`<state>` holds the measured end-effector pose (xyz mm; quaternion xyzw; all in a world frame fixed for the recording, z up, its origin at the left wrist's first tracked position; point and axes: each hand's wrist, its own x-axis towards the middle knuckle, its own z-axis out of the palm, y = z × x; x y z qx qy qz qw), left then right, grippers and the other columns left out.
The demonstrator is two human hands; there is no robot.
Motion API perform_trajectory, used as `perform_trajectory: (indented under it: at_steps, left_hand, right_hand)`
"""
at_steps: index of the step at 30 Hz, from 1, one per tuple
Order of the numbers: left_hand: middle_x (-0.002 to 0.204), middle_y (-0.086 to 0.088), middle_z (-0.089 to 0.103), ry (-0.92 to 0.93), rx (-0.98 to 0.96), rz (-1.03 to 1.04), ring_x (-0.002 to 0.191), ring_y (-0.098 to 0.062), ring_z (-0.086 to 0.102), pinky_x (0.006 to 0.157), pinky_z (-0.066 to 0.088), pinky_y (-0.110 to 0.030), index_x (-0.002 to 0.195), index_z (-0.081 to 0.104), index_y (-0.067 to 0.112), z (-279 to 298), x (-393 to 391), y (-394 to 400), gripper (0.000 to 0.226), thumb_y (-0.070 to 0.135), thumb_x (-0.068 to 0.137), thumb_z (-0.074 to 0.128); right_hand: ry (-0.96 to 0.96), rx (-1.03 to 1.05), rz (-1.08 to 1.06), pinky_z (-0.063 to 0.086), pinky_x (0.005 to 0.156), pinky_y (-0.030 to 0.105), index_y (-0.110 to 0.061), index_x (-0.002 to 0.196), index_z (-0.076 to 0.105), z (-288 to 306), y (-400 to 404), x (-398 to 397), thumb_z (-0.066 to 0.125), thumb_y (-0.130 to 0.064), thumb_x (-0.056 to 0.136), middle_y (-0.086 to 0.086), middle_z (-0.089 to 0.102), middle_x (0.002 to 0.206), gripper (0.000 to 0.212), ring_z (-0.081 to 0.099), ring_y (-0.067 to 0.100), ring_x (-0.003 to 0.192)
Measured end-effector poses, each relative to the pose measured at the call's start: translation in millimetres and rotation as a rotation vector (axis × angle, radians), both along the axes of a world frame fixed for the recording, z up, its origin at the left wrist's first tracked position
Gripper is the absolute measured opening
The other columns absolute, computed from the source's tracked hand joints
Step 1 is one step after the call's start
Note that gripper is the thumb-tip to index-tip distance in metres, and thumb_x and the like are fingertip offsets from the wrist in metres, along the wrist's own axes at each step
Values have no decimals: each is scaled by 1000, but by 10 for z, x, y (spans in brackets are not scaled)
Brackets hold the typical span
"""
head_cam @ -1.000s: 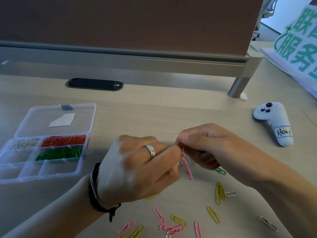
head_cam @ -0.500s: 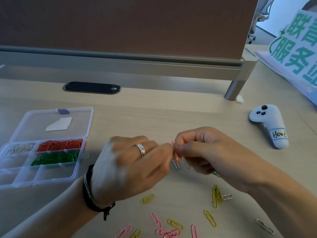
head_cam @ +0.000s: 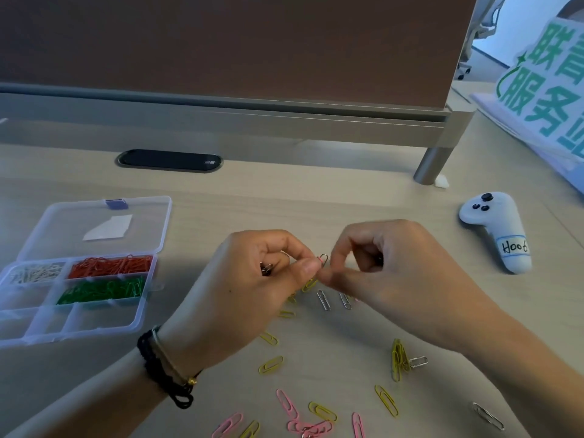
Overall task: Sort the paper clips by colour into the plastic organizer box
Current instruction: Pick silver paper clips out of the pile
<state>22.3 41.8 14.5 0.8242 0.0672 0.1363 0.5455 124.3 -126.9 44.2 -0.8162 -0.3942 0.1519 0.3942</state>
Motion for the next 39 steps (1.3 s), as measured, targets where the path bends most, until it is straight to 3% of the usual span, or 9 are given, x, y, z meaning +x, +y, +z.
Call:
perform_trajectory:
  at_steps: [4, 8, 11, 20, 26, 30, 34, 37, 39]
  left_hand:
    - [49, -2, 38, 121, -4, -106, 46, -13, 24, 45, 22, -23, 78, 69, 22, 5, 3, 52, 22, 34, 95, 62]
    - [49, 9, 35, 186, -15, -152, 48, -15, 23, 47, 20, -28, 76, 66, 23, -6, -3, 9, 26, 40, 96, 59]
    - [51, 10, 35, 187, -48, -162, 49, -15, 23, 48, 20, -29, 75, 65, 26, -22, -3, -2, 26, 46, 89, 55]
    - [46, 12, 52, 191, -60, -127, 40, -3, 32, 43, 26, -11, 73, 71, 15, 35, 18, 34, 37, 48, 83, 57]
    - [50, 4, 27, 346, -268, -243, 42, -10, 17, 40, 16, -21, 59, 62, 26, 82, 27, 112, 37, 53, 84, 60]
    - [51, 4, 27, 332, -270, -271, 43, -10, 17, 39, 17, -19, 59, 56, 25, 116, 32, 131, 40, 49, 91, 57]
    - [50, 3, 30, 269, -234, -264, 42, -9, 20, 39, 21, -17, 64, 62, 25, 136, 22, 119, 30, 44, 86, 56]
    - [50, 6, 31, 222, -235, -271, 41, -6, 22, 39, 22, -15, 74, 63, 14, 158, 11, 98, 32, 41, 90, 61]
    - [48, 6, 34, 175, -175, -256, 41, -7, 23, 40, 22, -16, 82, 65, 11, 166, -2, 78, 27, 36, 92, 61]
  right_hand:
    - [101, -17, 154, 31, 52, 18, -36, 114, 70, 17, -56, 83, 68, -21, 92, -8, 34, 50, 26, 33, 6, 49]
    - [72, -24, 150, 33, 50, 22, -30, 90, 72, -24, -31, 85, 71, -27, 90, -6, 37, 50, 2, 34, 8, 49]
    - [150, -11, 137, 29, 47, 17, -25, 86, 71, -38, -45, 98, 76, -25, 86, -5, 36, 50, 5, 30, 8, 47]
    - [197, 46, 180, 23, 49, 25, -19, 74, 75, -144, 28, 20, 78, -28, 83, -5, 28, 52, 13, 26, 11, 52]
    - [161, 106, 184, 24, 49, 20, -15, 69, 70, -141, -1, 45, 79, -13, 83, -6, 29, 52, 17, 26, 8, 50]
    - [359, 159, 329, 26, 52, 27, -8, 63, 47, -116, -49, 122, 71, -15, 85, 10, 29, 57, 34, 26, 19, 55]
    - [331, 217, 314, 30, 53, 38, -8, 69, 67, -118, -40, 139, 66, -22, 89, 27, 45, 59, 24, 35, 38, 56]
    - [355, 285, 269, 30, 50, 18, -13, 73, 74, -123, -30, 144, 63, -19, 89, 0, 49, 51, 20, 37, 13, 50]
    - [430, 306, 246, 30, 48, 15, -15, 68, 70, -131, -18, 138, 59, -19, 88, 2, 44, 53, 23, 32, 10, 49]
